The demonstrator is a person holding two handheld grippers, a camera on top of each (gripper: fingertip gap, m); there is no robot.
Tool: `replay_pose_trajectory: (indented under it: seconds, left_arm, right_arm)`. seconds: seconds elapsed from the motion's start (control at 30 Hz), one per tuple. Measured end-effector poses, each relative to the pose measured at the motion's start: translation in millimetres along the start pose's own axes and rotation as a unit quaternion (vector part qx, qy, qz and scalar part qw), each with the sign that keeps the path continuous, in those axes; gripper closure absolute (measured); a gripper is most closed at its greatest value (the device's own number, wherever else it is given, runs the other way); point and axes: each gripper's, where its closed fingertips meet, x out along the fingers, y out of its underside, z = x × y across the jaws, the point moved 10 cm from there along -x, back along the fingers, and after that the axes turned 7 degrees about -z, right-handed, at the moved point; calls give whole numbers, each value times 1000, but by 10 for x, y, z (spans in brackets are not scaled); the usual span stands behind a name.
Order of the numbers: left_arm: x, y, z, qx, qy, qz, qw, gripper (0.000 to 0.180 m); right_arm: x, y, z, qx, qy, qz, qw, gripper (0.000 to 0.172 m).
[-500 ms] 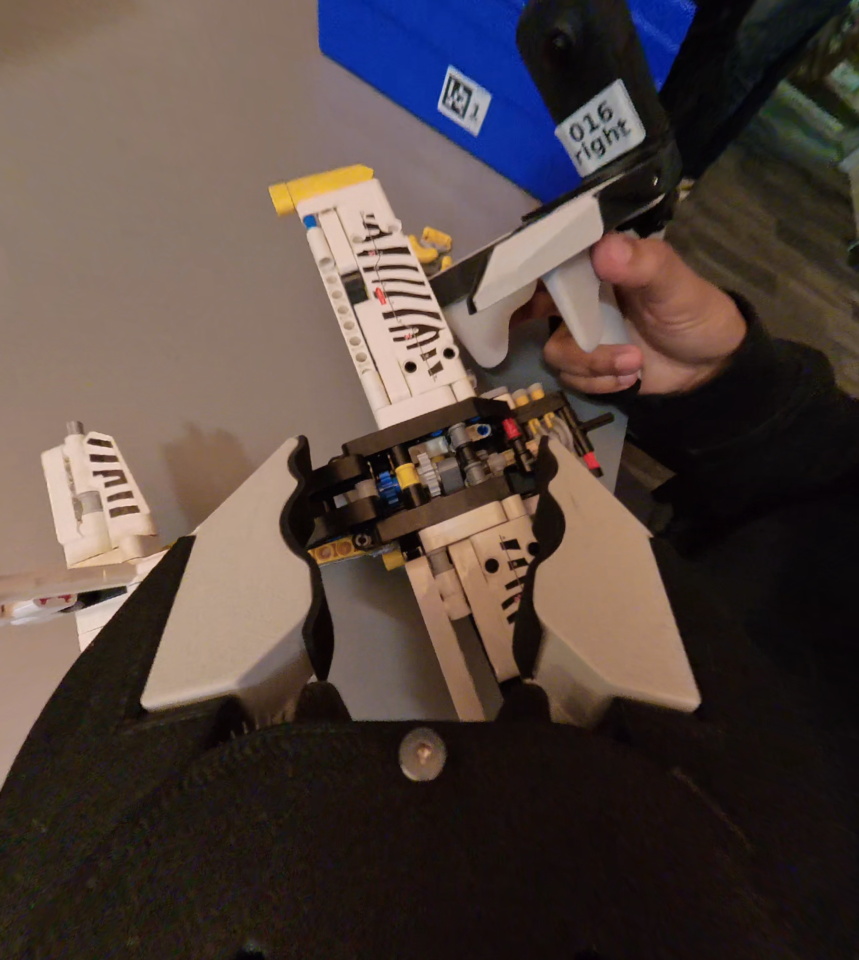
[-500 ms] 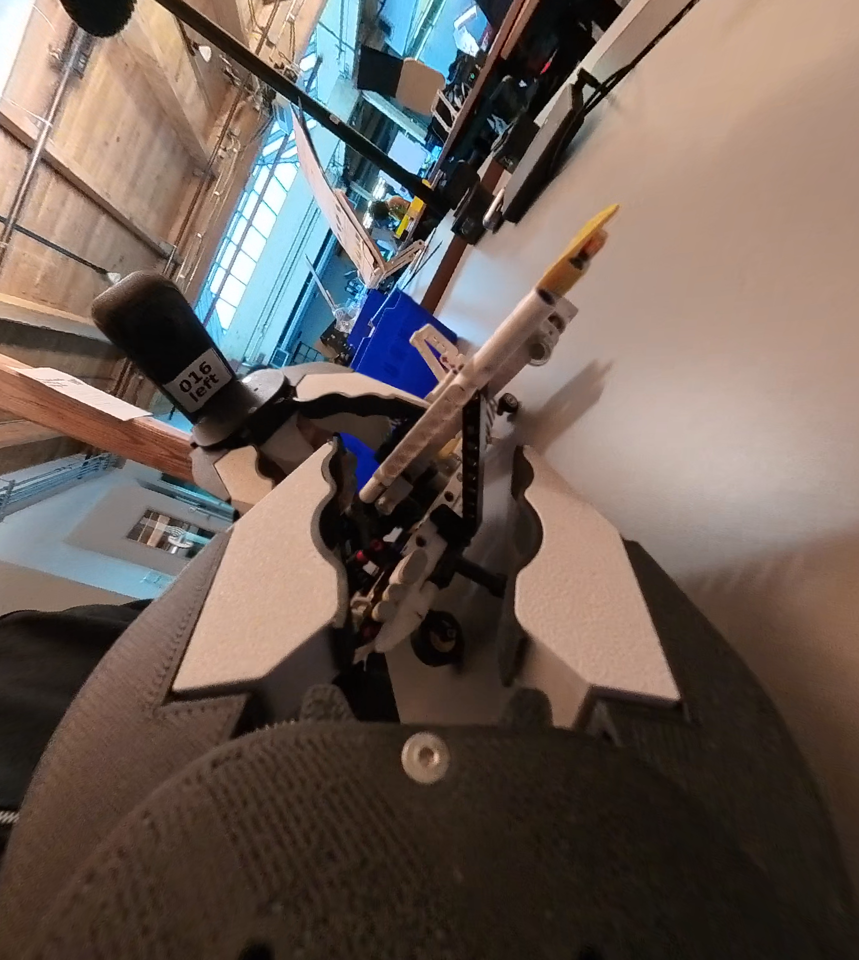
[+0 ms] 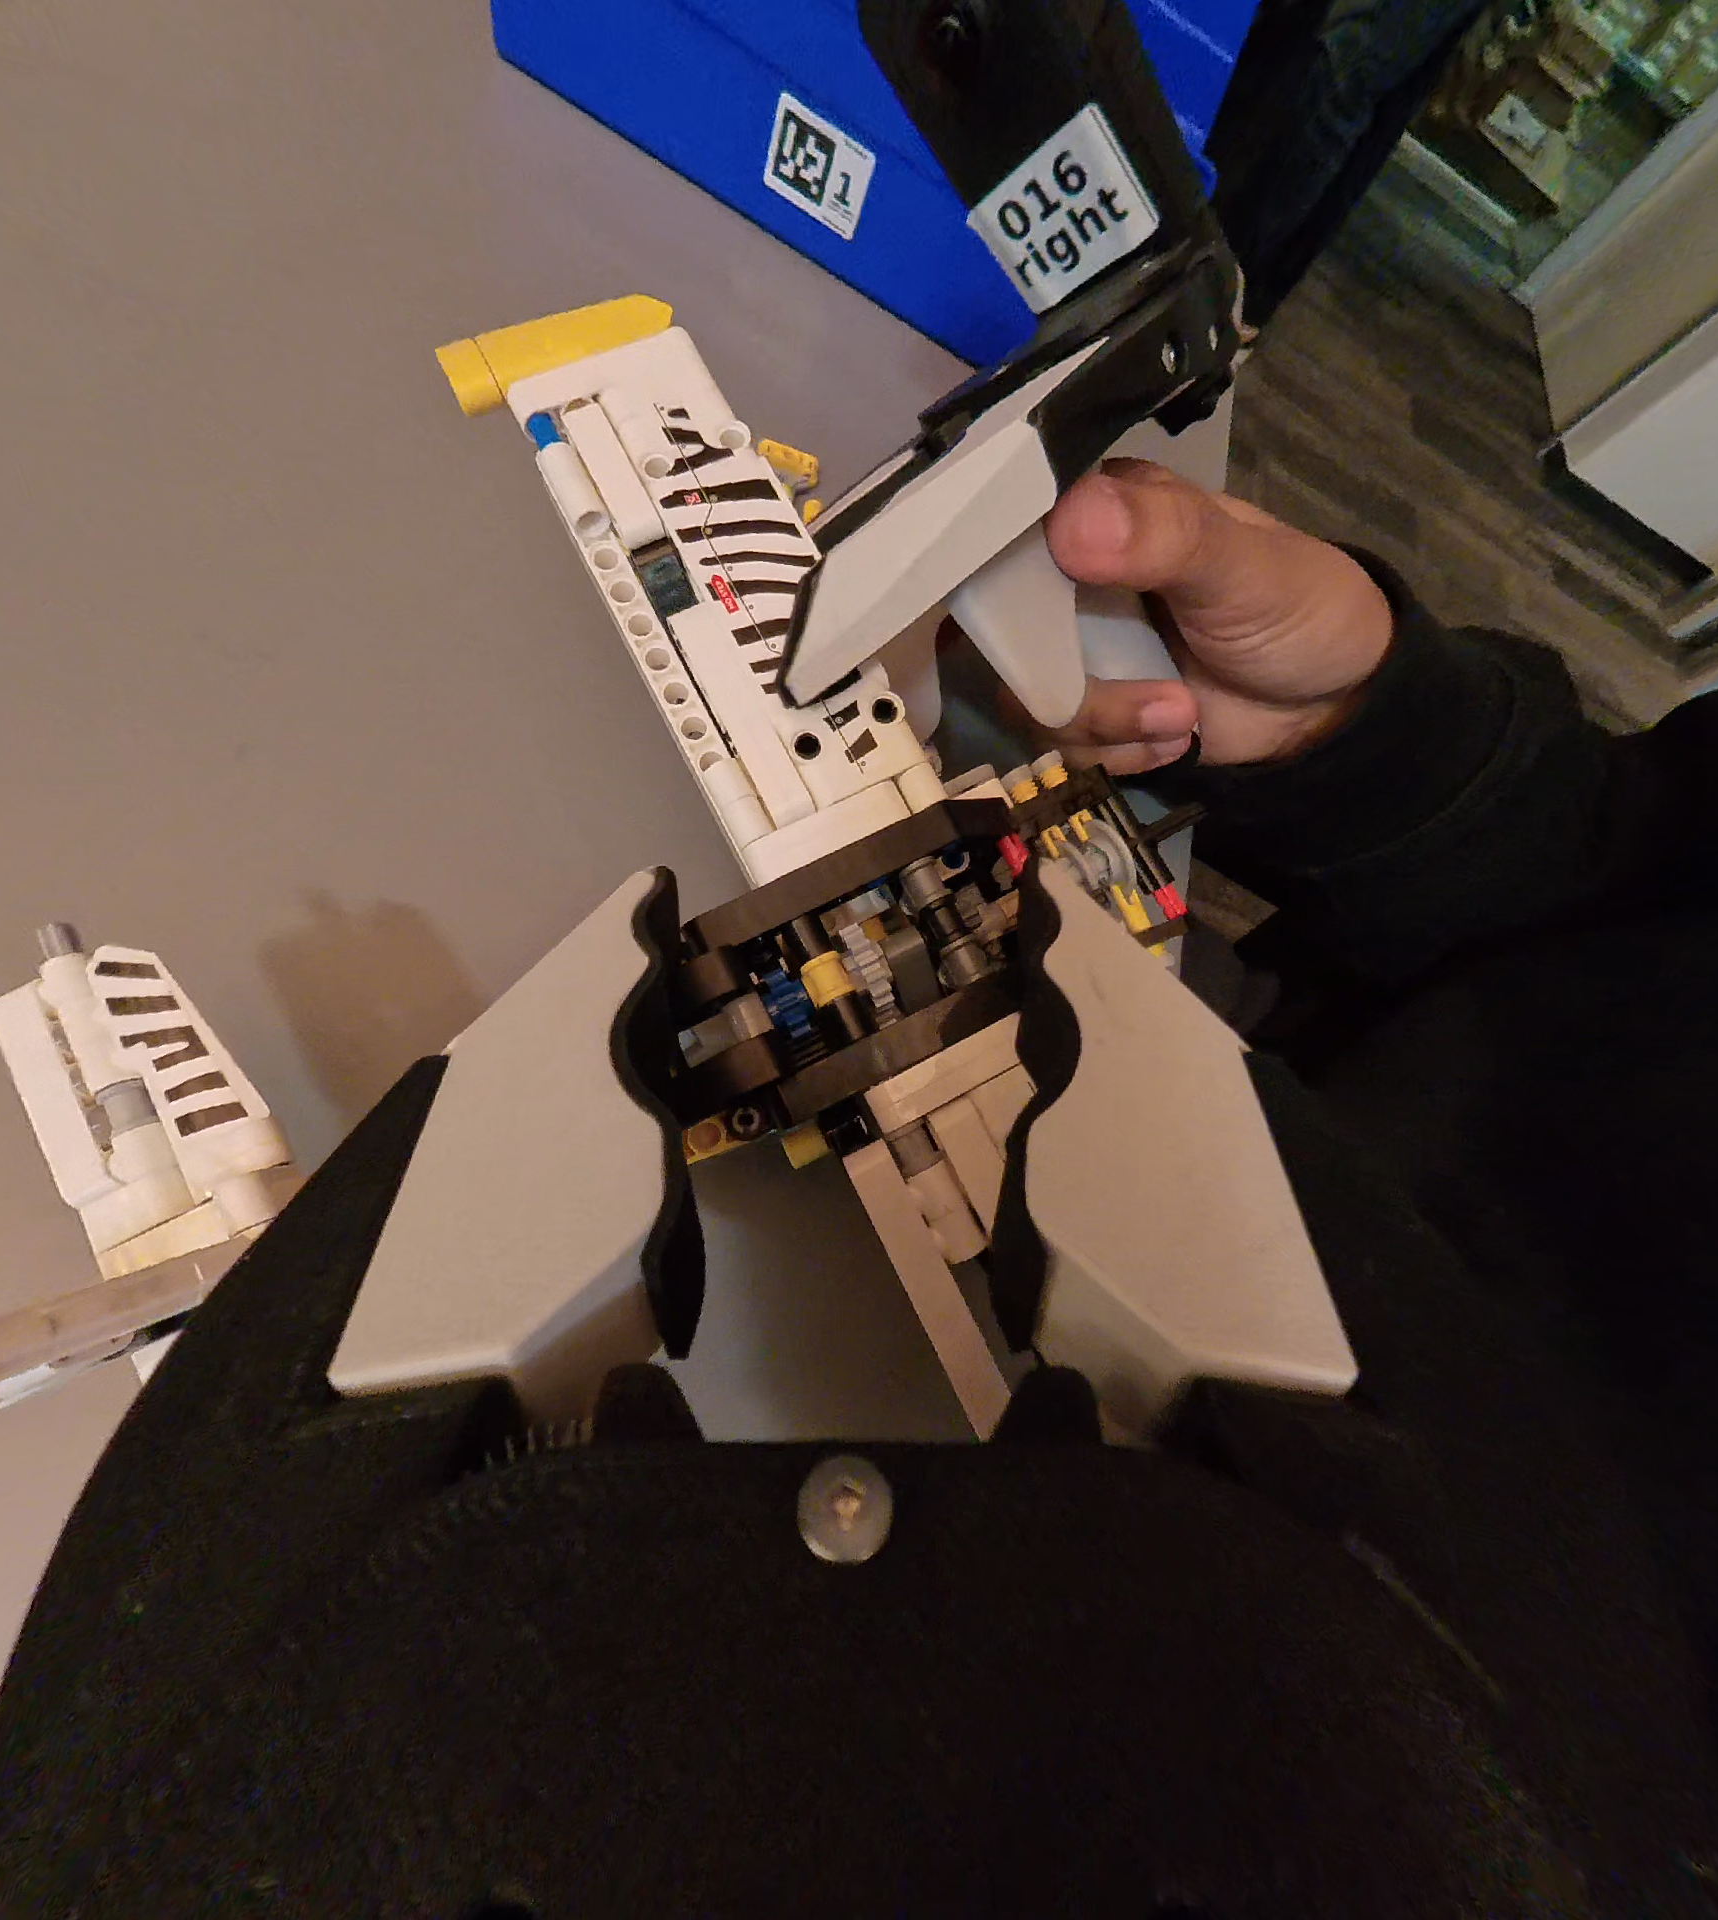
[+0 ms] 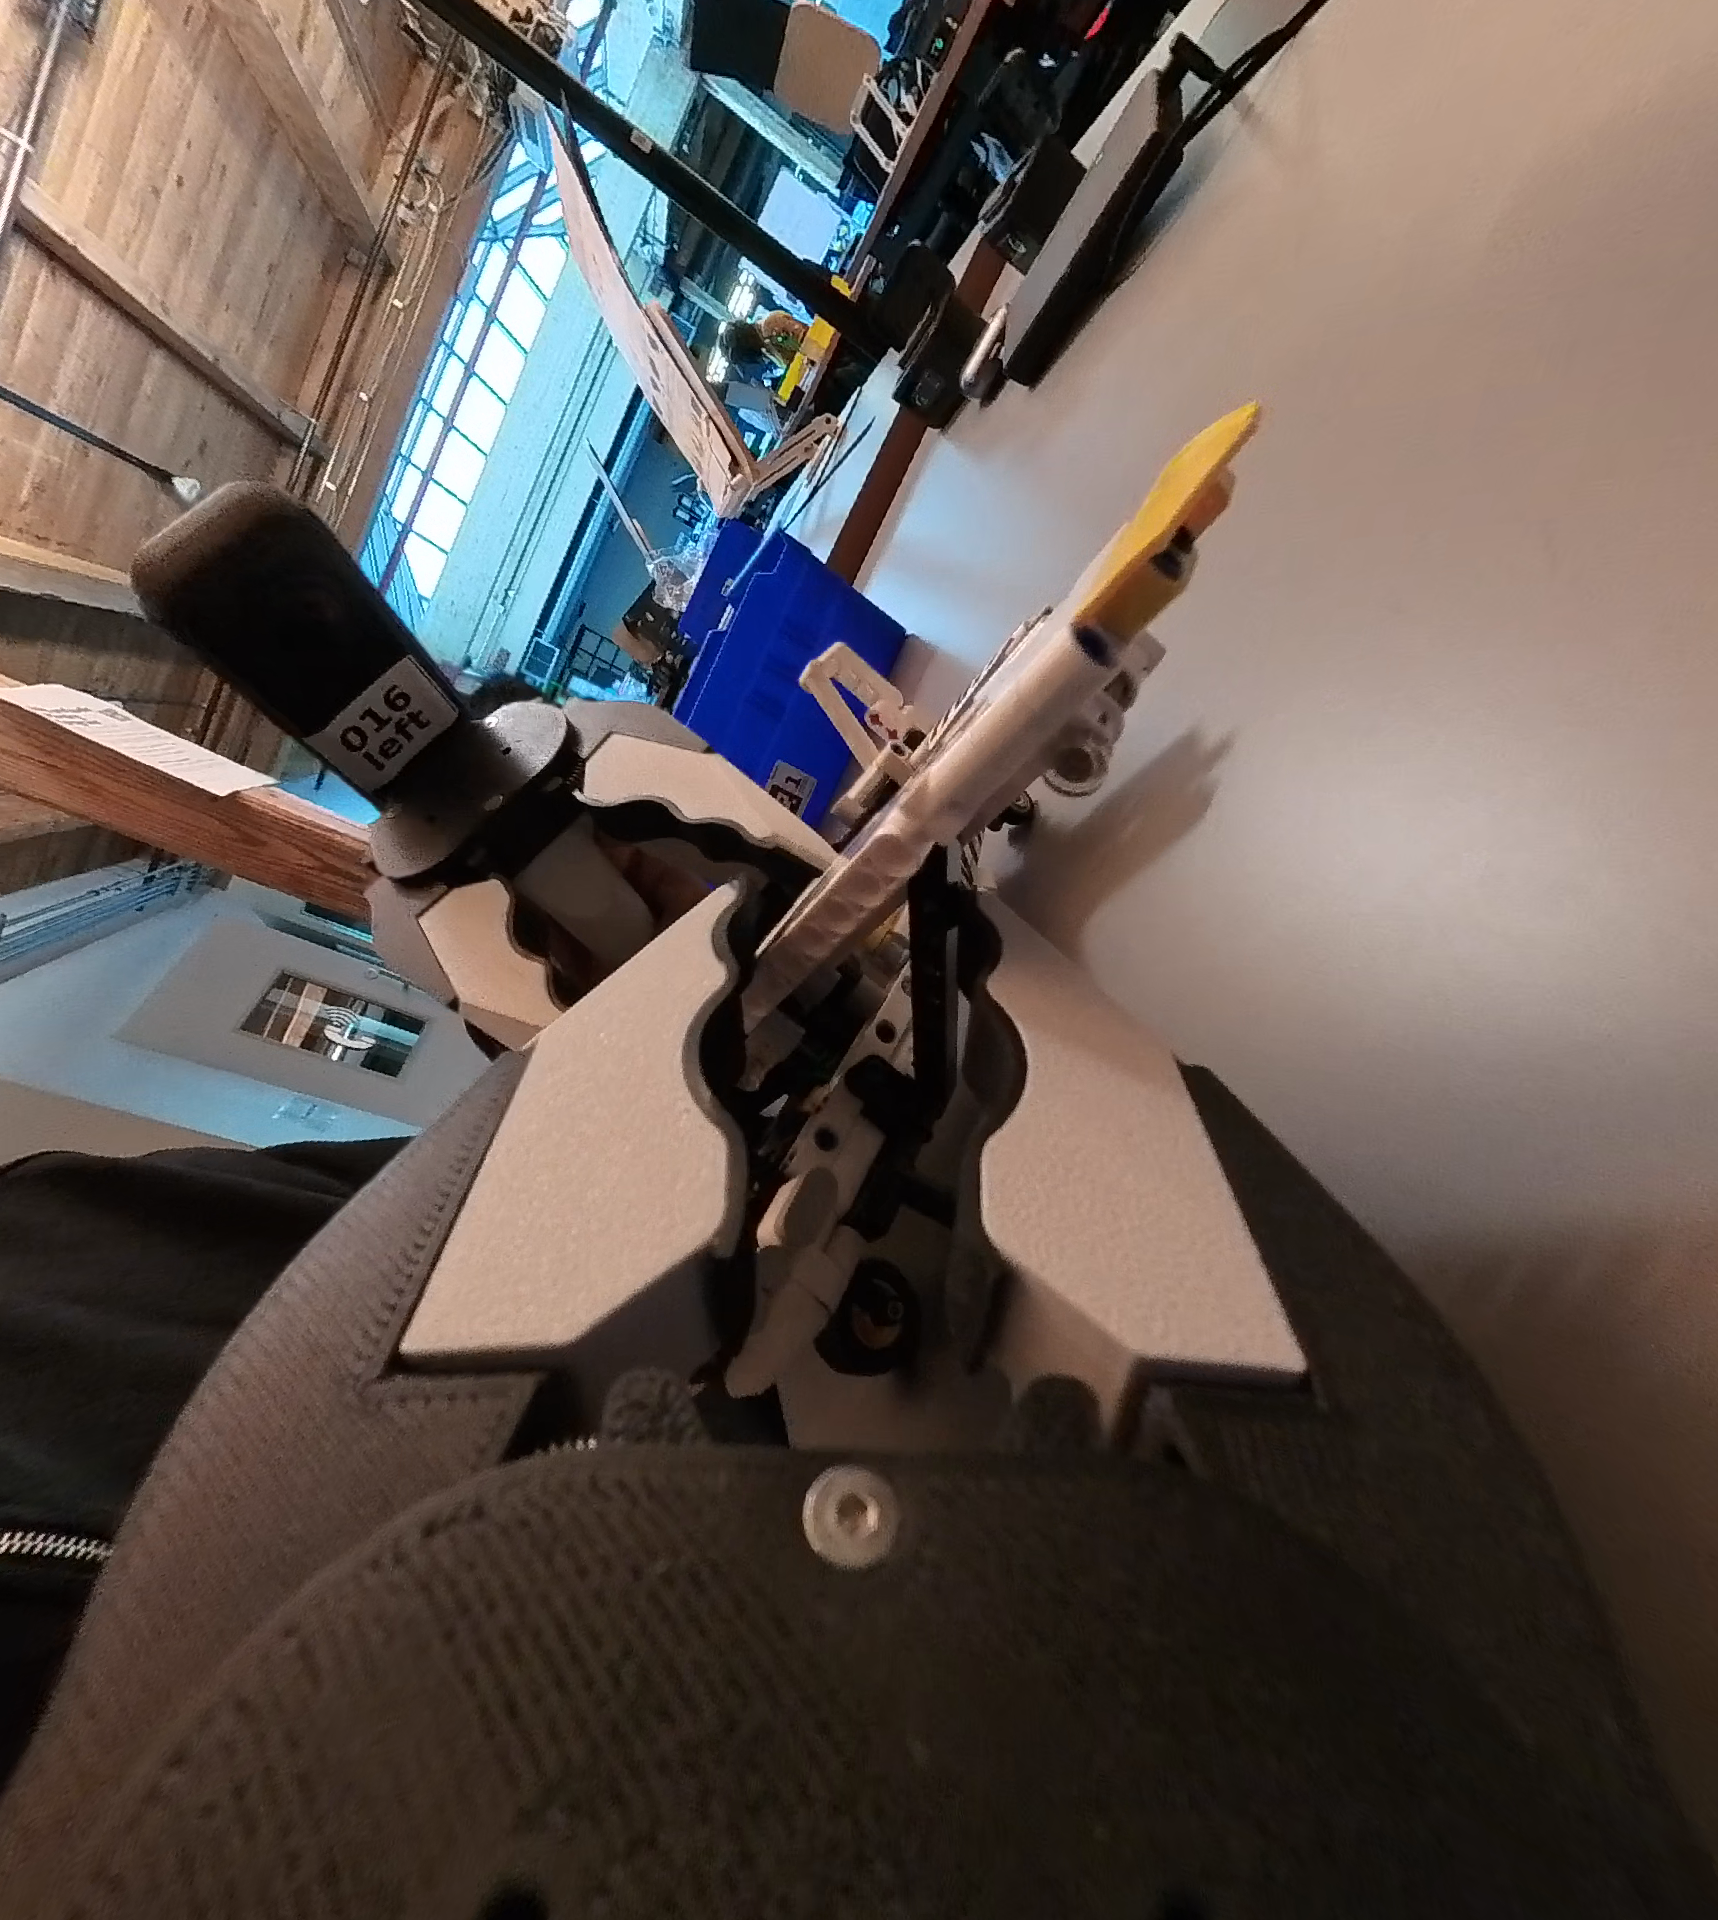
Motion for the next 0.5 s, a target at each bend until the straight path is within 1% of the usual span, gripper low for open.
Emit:
replay_pose_trajectory:
  seconds: [0.2,0.33,0.4,0.5]
  left_arm:
    - [-55,-9,21,7,-17,11,1000,114]
    - [-130,-17,86,0,-5,10,1000,113]
    - [-239,-47,132,-9,3,2,1000,109]
    - [-513,-110,205,19,11,-35,999,107]
  right_arm:
    - [132,-71,-13,-13,-7,19,1000,135]
    - [174,-103,-35,-2,-13,33,999,134]
    - [144,-92,-26,-4,-12,30,999,129]
    - [32,-60,-37,8,-18,12,1000,126]
